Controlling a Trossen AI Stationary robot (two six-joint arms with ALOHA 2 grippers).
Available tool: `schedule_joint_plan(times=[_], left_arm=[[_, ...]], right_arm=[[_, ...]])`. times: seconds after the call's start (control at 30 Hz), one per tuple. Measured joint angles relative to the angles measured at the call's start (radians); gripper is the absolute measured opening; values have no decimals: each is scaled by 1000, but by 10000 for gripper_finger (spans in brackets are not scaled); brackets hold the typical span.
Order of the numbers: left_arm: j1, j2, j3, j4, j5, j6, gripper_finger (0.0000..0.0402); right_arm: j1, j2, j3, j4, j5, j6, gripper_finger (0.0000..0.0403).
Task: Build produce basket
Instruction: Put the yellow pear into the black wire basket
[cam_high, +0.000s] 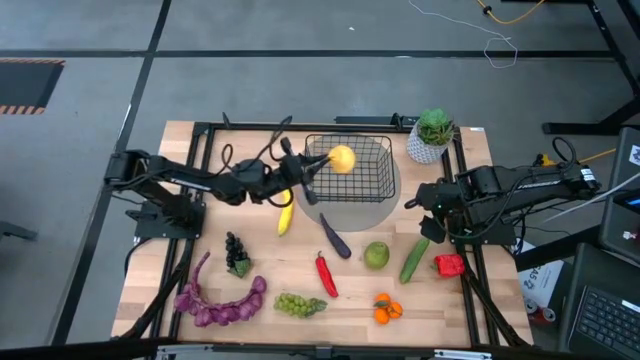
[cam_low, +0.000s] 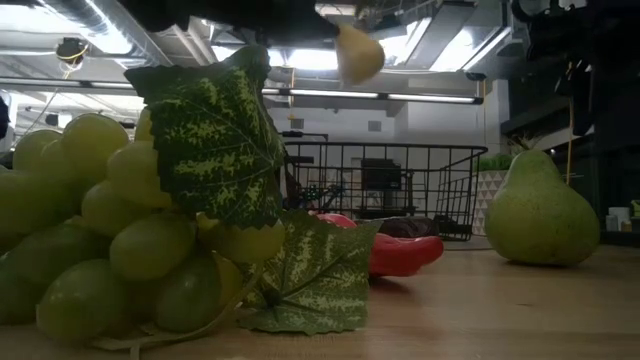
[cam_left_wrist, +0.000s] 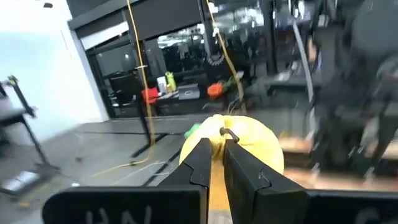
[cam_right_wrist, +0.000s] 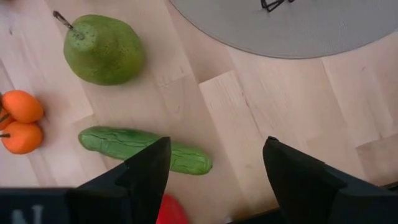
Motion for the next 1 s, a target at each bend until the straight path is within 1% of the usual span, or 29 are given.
schedule_joint_plan(times=[0.33, 0.47, 0.53, 0.67, 0.8, 0.9, 1.0], left_arm=[[0, 53, -1, -49, -1, 385, 20], [-2, 82, -1, -57, 0, 467, 20], [-2, 96, -1, -56, 0, 477, 20], [-1, 110, -1, -52, 0, 381, 20], [-1, 110, -1, -15, 0, 196, 20], [0, 110, -1, 41, -20, 7, 20], [11, 110, -1, 111, -110, -302, 20]], right_arm=[[0, 0, 0, 0, 0, -7, 255], [0, 0, 0, 0, 0, -7, 255], [0, 0, 0, 0, 0, -6, 255], [0, 0, 0, 3, 3, -6, 255], [0, 0, 0, 4, 23, -6, 255], [0, 0, 0, 4, 23, -6, 255], [0, 0, 0, 4, 24, -6, 255]])
